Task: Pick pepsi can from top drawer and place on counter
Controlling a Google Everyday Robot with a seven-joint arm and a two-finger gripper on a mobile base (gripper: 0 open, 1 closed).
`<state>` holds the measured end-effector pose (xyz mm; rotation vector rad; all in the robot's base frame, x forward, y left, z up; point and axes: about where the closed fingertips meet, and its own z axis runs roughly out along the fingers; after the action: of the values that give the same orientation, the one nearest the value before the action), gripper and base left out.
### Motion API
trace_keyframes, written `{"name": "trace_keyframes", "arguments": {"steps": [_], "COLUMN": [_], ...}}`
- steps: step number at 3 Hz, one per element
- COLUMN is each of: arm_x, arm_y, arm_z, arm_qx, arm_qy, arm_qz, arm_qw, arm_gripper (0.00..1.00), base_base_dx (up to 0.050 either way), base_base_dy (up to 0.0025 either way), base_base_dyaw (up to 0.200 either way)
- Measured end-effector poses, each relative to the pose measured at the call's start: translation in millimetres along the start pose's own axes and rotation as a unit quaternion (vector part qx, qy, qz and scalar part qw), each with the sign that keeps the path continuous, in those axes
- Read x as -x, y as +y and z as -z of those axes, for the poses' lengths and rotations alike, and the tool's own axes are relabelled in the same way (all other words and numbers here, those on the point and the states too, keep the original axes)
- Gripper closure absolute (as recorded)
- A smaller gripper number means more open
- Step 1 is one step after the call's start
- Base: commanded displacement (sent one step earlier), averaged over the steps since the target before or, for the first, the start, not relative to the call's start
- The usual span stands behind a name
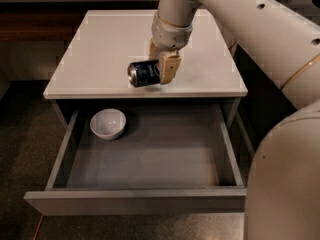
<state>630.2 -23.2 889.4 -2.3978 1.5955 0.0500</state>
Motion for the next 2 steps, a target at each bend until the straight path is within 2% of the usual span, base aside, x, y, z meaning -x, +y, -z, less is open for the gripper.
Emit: {"name": "trace_keyframes", "arguments": {"steps": [1,2], "arm_x": [0.1,-0.5], "arm_y": [-0.9,-4.0], "arm_z": [0.7,-1.3], "arm_qx": [-0.001,0.001], "arm_qy": [0.001,0.002], "arm_qz": [0.000,-0.002], "arm_qw": [1.0000,1.0000], "arm_gripper": [1.00,1.00], "base_base_dx": [0.050,0.000], "base_base_dy": [0.00002,0.00000], "base_base_dyaw": [0.000,0.000]}}
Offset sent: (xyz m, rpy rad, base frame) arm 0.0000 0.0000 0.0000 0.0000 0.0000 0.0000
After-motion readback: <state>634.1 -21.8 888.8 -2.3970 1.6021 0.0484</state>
